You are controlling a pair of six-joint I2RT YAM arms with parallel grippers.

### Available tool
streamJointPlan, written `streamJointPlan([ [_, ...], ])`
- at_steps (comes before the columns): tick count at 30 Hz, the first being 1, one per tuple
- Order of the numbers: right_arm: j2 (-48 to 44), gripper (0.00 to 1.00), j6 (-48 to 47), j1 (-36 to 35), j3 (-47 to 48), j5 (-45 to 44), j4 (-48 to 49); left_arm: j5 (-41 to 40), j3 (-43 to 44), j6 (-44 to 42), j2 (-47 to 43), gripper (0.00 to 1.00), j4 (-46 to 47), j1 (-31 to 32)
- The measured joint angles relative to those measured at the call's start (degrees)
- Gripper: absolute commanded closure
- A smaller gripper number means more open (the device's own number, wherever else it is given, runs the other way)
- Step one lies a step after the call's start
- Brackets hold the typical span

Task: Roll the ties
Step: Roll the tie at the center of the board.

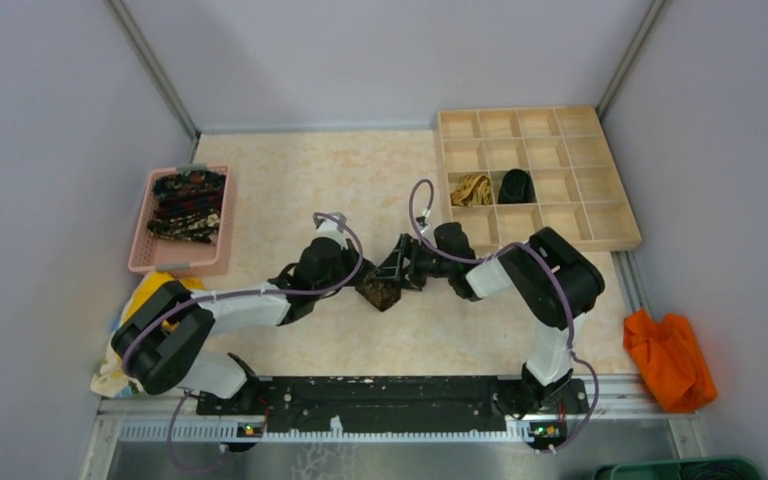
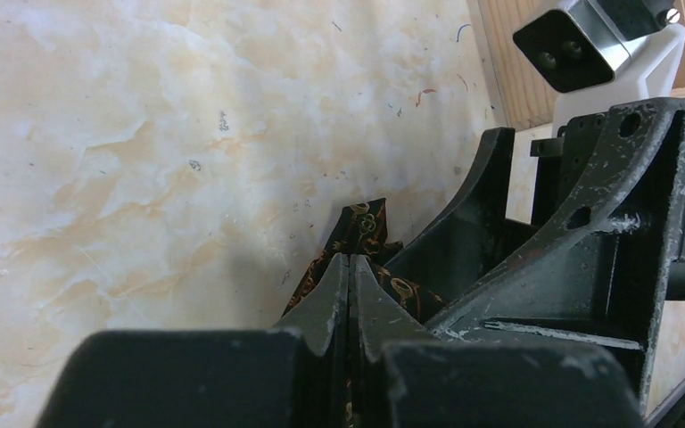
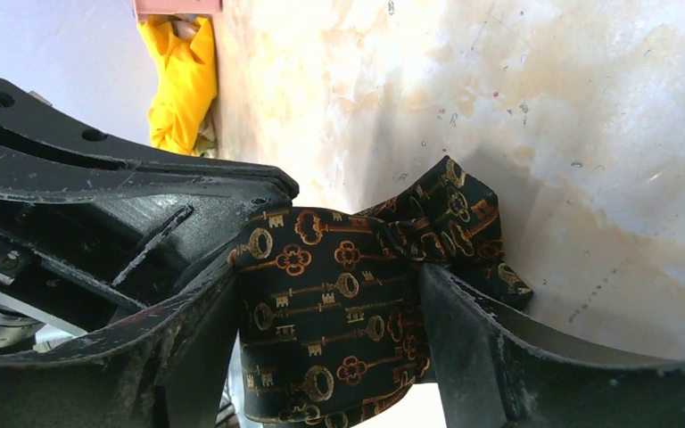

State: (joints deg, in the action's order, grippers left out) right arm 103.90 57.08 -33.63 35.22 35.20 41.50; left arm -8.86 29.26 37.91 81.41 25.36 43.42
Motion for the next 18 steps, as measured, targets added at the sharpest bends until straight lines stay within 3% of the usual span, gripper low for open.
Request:
streamJointPlan([
  [5, 0.5, 0.40, -0.5, 0.0, 1.2, -0.4, -2.4, 0.5, 1.2, -0.3, 0.4, 1.00, -0.2, 0.0],
  [11, 0.8, 0.41, 1.9, -0.8, 1.2, -1.3, -2.6, 0.1, 4.9, -1.4, 0.5, 1.00, -0.7, 0.0],
  [18, 0.7, 0.41, 11.4, -4.5, 0.4, -2.1, -2.2, -4.2, 7.1, -2.7, -6.7, 1.00, -11.2, 0.0],
])
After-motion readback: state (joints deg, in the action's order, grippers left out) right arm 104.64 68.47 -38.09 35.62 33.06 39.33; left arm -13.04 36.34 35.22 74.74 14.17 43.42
